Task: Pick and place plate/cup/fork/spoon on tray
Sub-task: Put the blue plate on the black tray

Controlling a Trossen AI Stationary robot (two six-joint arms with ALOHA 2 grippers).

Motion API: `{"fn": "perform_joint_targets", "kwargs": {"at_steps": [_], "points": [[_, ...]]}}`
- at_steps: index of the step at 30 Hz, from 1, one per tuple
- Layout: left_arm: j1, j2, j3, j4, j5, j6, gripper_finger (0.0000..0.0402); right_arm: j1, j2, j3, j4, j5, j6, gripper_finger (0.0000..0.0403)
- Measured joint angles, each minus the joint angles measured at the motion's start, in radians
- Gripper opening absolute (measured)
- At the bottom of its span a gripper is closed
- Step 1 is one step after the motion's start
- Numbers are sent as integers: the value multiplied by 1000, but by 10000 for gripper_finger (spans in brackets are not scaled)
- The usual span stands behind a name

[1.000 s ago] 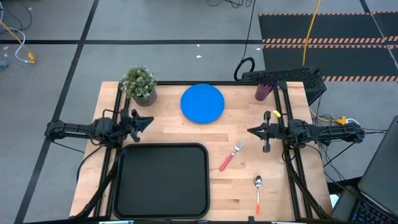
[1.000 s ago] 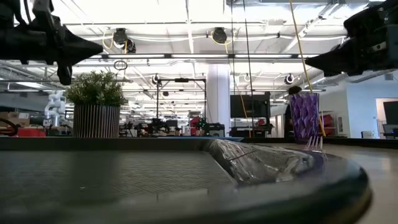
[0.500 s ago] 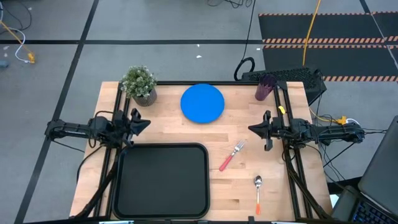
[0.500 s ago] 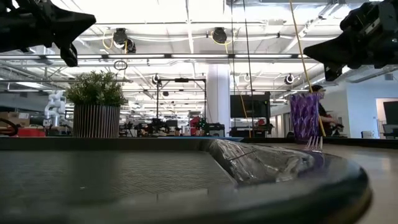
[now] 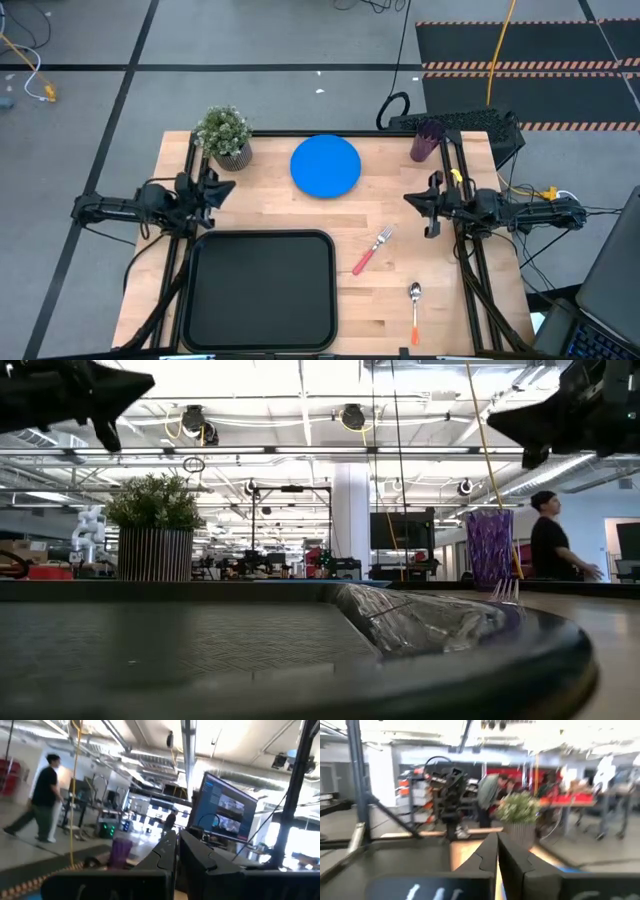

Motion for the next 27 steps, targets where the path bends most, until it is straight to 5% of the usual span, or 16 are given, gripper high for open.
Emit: {"fn": "perform_joint_targets", "kwargs": {"at_steps": [6, 17, 23, 27], "points": [[-3, 172, 214, -254, 3, 94, 21, 0, 0, 0, 65, 0, -80, 63], [-2, 772, 654, -868, 42, 25, 21, 0, 0, 0, 1, 25, -93, 165], [42, 1042, 870, -976, -192, 66, 21, 0, 0, 0, -17, 20, -33, 191], [57, 1212, 938, -986, -236, 195, 32, 0, 0, 0, -49, 20, -12, 194]]}}
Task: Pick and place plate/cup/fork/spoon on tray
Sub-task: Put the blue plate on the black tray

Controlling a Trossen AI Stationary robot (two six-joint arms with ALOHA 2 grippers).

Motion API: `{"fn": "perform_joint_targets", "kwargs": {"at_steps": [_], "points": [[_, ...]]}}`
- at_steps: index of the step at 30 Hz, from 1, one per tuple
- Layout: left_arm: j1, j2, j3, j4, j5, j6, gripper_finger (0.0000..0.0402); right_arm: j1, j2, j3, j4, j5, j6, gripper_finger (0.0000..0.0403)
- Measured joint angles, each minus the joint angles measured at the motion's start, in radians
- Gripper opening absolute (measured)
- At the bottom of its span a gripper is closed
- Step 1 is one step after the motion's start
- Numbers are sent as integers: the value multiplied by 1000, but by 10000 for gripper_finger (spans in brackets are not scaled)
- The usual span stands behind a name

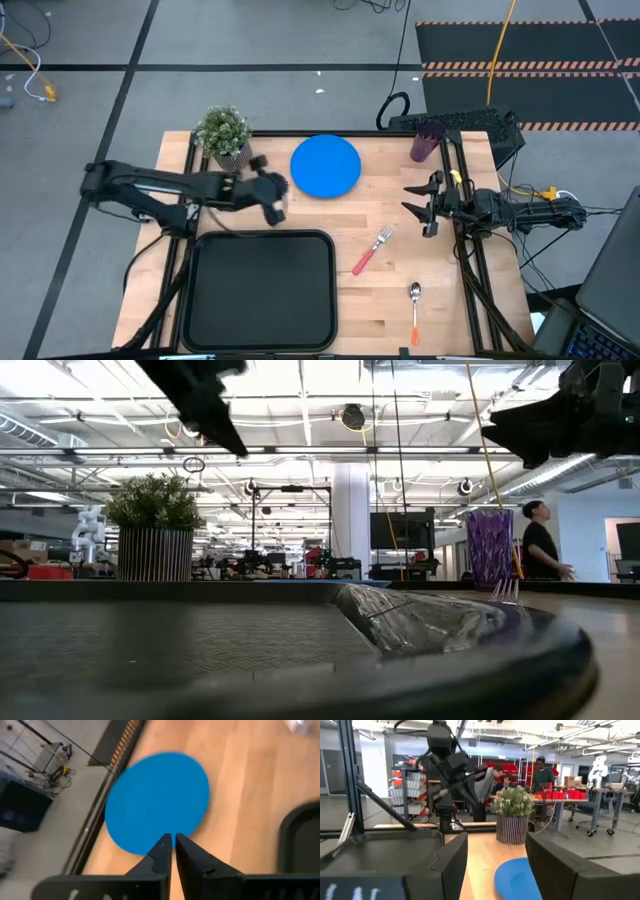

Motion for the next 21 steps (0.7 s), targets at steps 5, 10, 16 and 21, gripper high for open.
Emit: {"fn": "perform_joint_targets", "kwargs": {"at_steps": [5, 10, 16, 21], "points": [[-1, 208, 29, 0, -114, 165, 91, 0, 0, 0, -49, 0, 14, 194], [1, 355, 61, 21, -226, 202, 155, 0, 0, 0, -53, 0, 26, 194], [14, 476, 125, 42, -228, 272, 210, 0, 0, 0, -52, 1, 22, 194], [51, 553, 169, 38, -215, 287, 232, 0, 0, 0, -51, 2, 21, 194]]}}
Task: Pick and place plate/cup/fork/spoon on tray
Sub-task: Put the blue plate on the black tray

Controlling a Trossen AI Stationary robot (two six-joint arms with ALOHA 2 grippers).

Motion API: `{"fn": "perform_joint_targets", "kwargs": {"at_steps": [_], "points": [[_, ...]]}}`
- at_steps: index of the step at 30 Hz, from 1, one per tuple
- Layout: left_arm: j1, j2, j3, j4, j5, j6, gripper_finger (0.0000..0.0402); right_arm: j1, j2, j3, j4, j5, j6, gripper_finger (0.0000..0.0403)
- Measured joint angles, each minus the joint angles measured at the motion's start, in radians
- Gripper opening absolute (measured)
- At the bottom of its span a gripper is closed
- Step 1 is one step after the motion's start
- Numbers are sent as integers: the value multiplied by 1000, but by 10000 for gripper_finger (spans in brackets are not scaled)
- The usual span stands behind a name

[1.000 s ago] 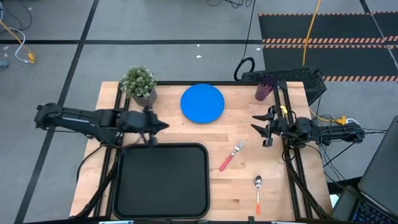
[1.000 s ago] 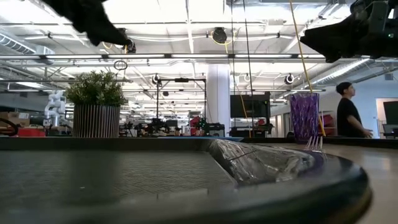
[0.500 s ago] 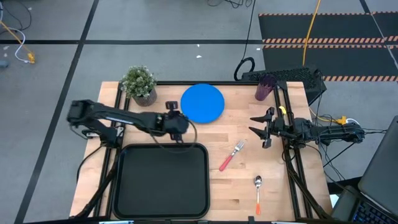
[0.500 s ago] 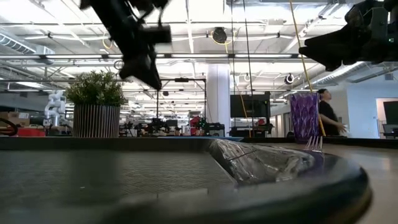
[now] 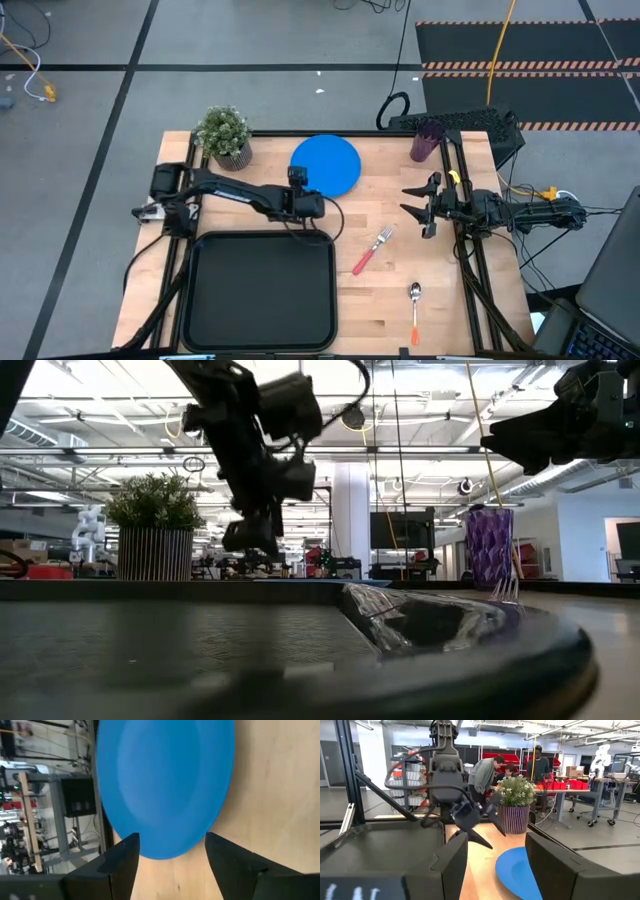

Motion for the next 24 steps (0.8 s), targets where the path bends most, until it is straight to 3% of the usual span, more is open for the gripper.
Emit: {"fn": "perform_joint_targets", "kwargs": {"at_steps": [11, 15, 24], "points": [[61, 47, 13, 17, 85, 53, 235, 0, 0, 0, -2, 1, -2, 194], [68, 48, 13, -11, 184, 70, 232, 0, 0, 0, -2, 1, -2, 194], [98, 58, 8, 23, 197, 156, 190, 0, 0, 0, -2, 2, 4, 194]]}}
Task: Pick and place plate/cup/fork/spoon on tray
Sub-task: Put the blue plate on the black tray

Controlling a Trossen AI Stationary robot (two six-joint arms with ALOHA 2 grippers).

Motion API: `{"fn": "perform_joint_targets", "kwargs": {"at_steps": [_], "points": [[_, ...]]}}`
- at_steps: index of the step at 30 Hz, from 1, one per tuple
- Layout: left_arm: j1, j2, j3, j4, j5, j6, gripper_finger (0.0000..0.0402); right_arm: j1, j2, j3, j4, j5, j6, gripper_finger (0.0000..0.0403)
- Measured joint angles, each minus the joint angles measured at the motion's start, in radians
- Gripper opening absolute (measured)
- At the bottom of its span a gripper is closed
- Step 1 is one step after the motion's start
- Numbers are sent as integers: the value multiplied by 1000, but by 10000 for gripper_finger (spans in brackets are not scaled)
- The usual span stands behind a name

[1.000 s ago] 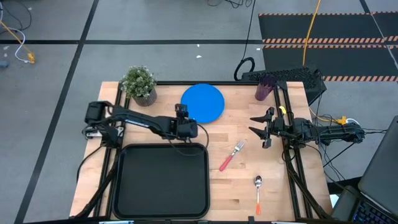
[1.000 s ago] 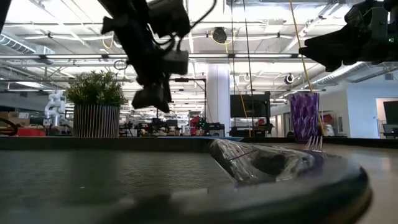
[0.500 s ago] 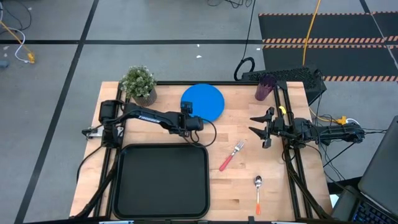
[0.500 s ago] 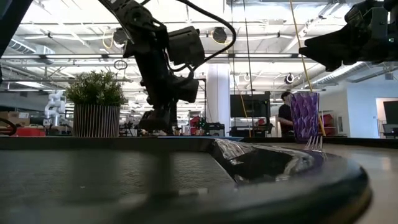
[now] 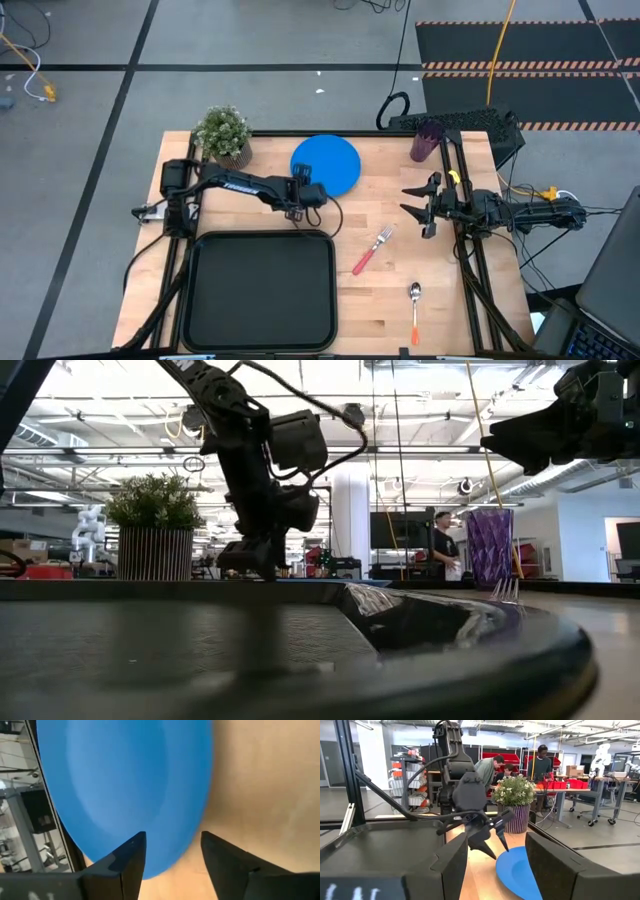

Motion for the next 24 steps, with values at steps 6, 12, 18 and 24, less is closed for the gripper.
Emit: {"fn": "perform_joint_targets", "kwargs": {"at_steps": [6, 12, 18, 24], "points": [[43, 0, 0, 5, 38, 23, 163, 0, 0, 0, -4, 0, -1, 194], [55, 0, 0, -4, 74, 34, 157, 0, 0, 0, -5, 0, -2, 194], [75, 35, 1, 55, 120, 84, 156, 0, 0, 0, -5, 0, -2, 194], [85, 80, 3, 84, 103, 107, 115, 0, 0, 0, -5, 19, -7, 194]]}}
